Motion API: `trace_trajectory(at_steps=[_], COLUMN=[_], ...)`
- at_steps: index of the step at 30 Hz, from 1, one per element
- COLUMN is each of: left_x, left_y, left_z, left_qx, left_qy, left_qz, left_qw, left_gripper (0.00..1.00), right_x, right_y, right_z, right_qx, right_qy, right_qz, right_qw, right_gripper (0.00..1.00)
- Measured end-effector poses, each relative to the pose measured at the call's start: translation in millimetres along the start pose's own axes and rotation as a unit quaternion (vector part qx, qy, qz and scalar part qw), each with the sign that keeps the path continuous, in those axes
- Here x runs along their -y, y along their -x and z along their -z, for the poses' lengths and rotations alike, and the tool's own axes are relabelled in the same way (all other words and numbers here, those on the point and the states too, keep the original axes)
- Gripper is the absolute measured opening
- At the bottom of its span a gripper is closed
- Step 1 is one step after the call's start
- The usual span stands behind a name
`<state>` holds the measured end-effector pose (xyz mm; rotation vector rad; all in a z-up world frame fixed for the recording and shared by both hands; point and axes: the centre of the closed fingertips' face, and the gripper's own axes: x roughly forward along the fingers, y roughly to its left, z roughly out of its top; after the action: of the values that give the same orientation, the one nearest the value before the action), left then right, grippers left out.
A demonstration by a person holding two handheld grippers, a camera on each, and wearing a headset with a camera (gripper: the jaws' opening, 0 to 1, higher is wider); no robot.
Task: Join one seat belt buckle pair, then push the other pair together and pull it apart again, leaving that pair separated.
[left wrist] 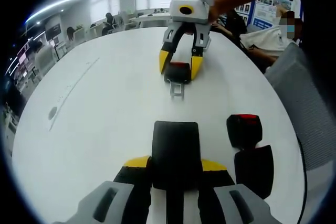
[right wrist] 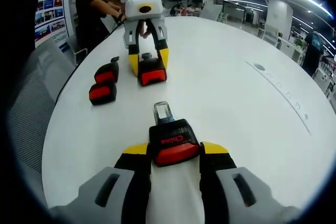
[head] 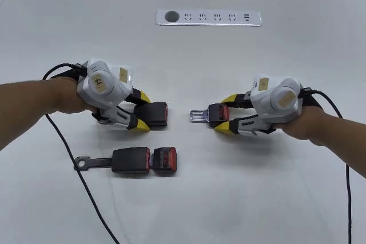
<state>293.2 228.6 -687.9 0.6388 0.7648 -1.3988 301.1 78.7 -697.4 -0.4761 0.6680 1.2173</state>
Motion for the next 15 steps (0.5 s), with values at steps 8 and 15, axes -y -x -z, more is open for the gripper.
trace_trajectory(at_steps=[8,15], left_x=[-0.1,-1.8], left_y=[0.0,0.2], left_z=[0.6,3.5], left_qx=[0.001,0.002], left_qy=[-0.001,0.002], left_qz=[0.001,0.001], left_qw=[1.0,1.0], left_gripper=[0.34,0.34], right_x=[1.6,2.3], right_y=[9.0,16.7], right_z=[1.7,5.8], right_qx=[-0.002,-0.004], right_qy=[-0.002,-0.005], right_qz=[0.004,0.004], right_qw=[1.0,1.0], right_gripper=[0.35,0.35])
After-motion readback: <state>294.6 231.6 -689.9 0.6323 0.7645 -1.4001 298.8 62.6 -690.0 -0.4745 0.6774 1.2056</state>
